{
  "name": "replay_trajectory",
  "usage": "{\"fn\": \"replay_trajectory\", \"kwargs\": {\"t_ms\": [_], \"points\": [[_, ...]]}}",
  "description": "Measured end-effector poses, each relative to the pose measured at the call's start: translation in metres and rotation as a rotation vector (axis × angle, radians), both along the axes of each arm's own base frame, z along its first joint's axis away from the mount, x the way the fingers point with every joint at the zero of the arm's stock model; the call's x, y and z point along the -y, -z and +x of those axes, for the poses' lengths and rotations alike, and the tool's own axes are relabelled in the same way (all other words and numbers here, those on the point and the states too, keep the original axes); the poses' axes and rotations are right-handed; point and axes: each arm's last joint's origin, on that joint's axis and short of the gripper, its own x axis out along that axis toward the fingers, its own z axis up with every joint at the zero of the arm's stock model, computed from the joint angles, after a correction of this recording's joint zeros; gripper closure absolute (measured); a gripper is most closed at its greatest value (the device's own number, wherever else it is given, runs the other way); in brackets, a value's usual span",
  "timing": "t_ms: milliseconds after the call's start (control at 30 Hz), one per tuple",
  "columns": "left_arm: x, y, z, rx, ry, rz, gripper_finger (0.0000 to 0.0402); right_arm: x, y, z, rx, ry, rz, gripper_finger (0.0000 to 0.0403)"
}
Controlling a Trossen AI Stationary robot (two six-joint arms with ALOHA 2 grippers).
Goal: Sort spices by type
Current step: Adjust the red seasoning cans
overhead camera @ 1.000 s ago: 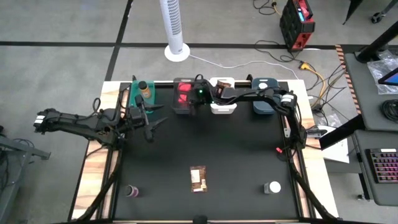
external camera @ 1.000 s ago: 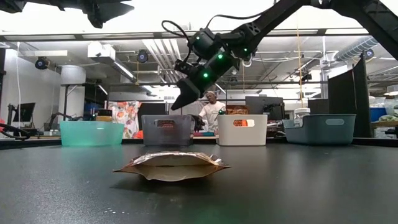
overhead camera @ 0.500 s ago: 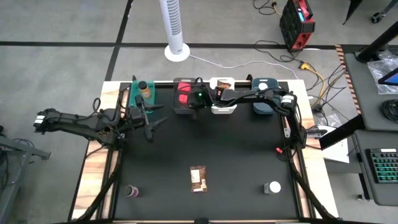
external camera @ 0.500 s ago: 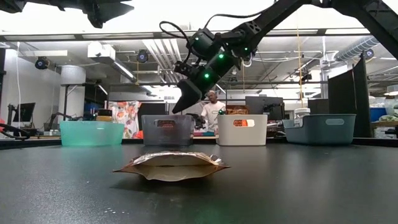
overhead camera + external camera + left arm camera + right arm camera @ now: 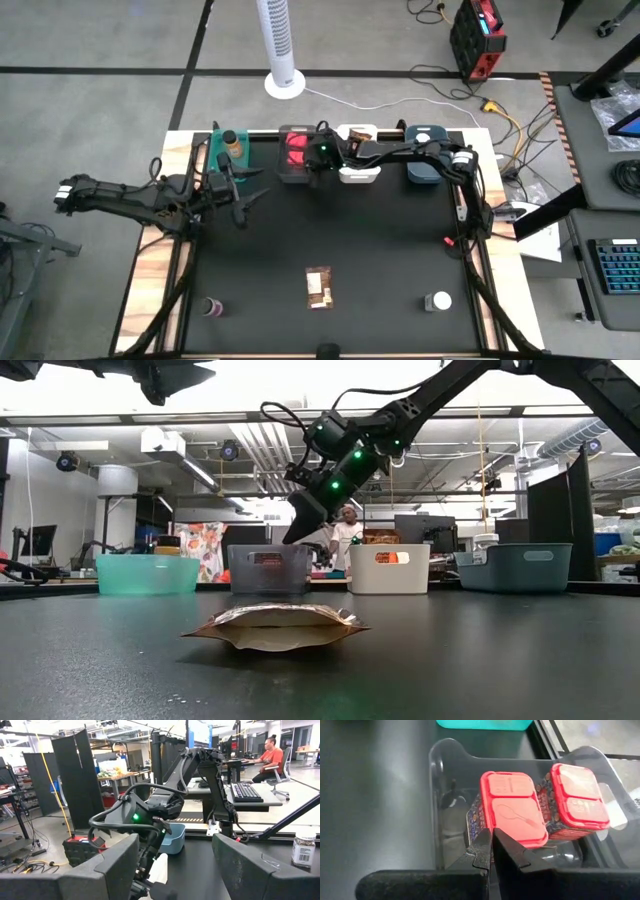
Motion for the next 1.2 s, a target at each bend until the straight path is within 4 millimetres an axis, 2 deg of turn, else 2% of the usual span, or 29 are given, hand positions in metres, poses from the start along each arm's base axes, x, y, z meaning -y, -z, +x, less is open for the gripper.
{"fn": "replay_trajectory", "kwargs": {"t_ms": [167, 400, 600, 800, 1200], "points": [[0.0, 0.0, 0.0, 0.0, 0.0, 0.0, 0.0164, 0.001, -0.003, 0.001, 0.004, 0.001, -0.012, 0.0394], [0.0, 0.0, 0.0, 0.0, 0.0, 0.0, 0.0164, 0.007, -0.023, 0.006, 0.062, 0.027, -0.031, 0.0394], [0.0, 0.0, 0.0, 0.0, 0.0, 0.0, 0.0164, 0.037, -0.037, -0.001, 0.13, 0.162, -0.023, 0.0394], [0.0, -0.001, 0.0, 0.008, -0.001, 0.011, 0.0164, 0.052, -0.034, -0.008, 0.177, 0.256, 0.057, 0.0394], [0.0, -0.003, 0.0, 0.028, -0.003, 0.017, 0.0164, 0.057, -0.006, 0.007, 0.189, 0.252, 0.099, 0.0394]]}}
